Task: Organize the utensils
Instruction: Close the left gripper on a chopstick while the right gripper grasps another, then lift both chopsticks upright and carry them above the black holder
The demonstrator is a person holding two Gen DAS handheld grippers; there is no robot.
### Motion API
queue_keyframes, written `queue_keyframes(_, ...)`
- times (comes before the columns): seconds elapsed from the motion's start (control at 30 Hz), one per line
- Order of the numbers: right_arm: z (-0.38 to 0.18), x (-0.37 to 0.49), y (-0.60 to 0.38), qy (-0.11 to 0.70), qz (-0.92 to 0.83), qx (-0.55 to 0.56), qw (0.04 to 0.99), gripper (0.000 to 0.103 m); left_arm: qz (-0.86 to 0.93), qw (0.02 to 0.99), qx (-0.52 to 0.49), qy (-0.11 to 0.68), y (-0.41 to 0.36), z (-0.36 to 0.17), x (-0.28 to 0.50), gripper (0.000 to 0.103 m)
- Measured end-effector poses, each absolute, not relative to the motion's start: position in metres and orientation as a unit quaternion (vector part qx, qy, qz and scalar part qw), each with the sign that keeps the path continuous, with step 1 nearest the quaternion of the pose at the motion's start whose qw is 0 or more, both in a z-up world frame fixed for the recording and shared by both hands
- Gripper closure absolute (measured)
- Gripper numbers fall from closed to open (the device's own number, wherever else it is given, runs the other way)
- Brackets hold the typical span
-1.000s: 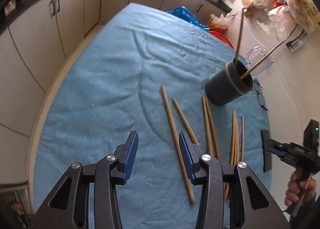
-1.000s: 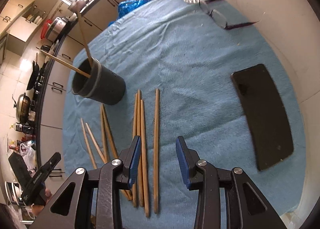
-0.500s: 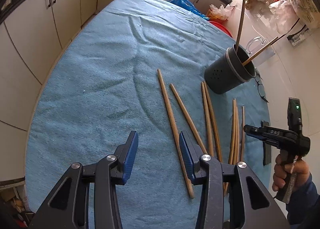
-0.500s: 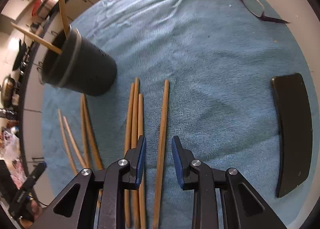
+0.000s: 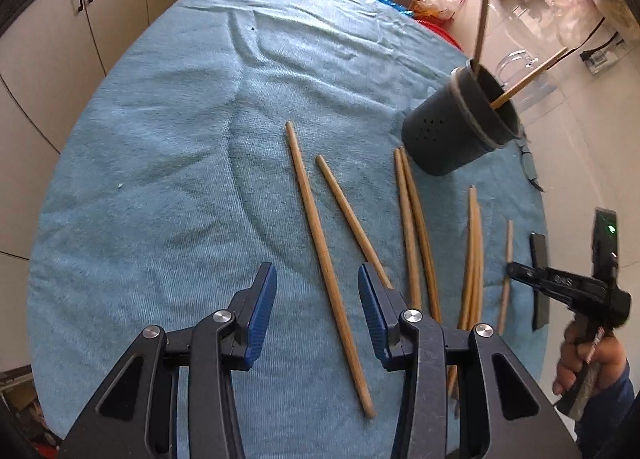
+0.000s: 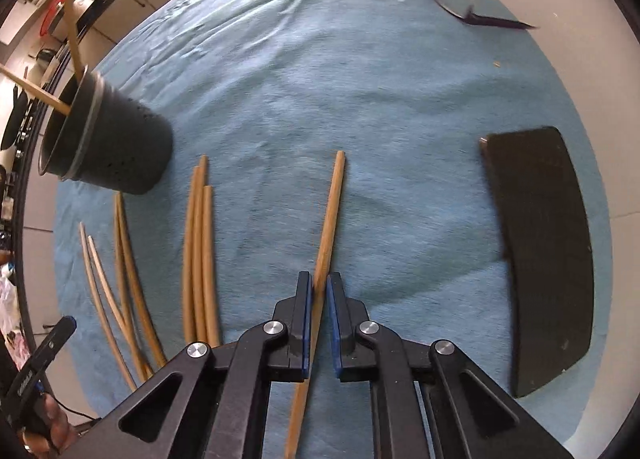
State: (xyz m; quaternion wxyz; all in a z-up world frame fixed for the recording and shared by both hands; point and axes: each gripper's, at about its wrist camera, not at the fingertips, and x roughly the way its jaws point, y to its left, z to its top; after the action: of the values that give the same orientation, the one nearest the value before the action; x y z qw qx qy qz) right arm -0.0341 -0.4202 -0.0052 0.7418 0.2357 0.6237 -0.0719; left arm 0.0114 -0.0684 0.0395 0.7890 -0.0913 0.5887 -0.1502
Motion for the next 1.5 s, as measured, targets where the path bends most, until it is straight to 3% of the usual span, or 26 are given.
queue_keyframes(0.27,-0.005,-0.044,-0.428,0.623,-0.067,0.241,0.741,0.095,-0.122,0.786,-0.063,0.603,-0.086,0.024,0.038,0.062)
queue_keyframes(0.4,-0.004,-0.043,-0.428,0.629,-0.061,0.234,0.739,0.095,-0.109,0.779,-0.046,0.616,-0.095,0.016,0.053,0.077)
queue_keyframes(0.53,-0.005,-0.034,-0.424,0.637,-0.059,0.223,0.735,0.094,-0.1,0.783,-0.031,0.613,-0.101,0.015,0.062,0.083)
queue_keyframes(0.6,-0.005,-0.029,-0.422,0.64,-0.059,0.218,0.734,0.093,-0.094,0.786,-0.018,0.611,-0.105,0.015,0.065,0.092)
queue_keyframes(0.7,-0.005,-0.022,-0.419,0.643,-0.062,0.209,0.734,0.093,-0.09,0.787,-0.024,0.61,-0.102,0.014,0.065,0.097)
queue_keyframes(1.03,0.004,-0.029,-0.426,0.61,-0.043,0.246,0.752,0.096,-0.122,0.818,-0.073,0.557,-0.086,0.044,0.035,0.097)
queue_keyframes(1.5,0.111,-0.088,-0.375,0.452,-0.015,0.181,0.873,0.096,-0.181,0.873,-0.072,0.447,-0.072,0.141,-0.03,0.097)
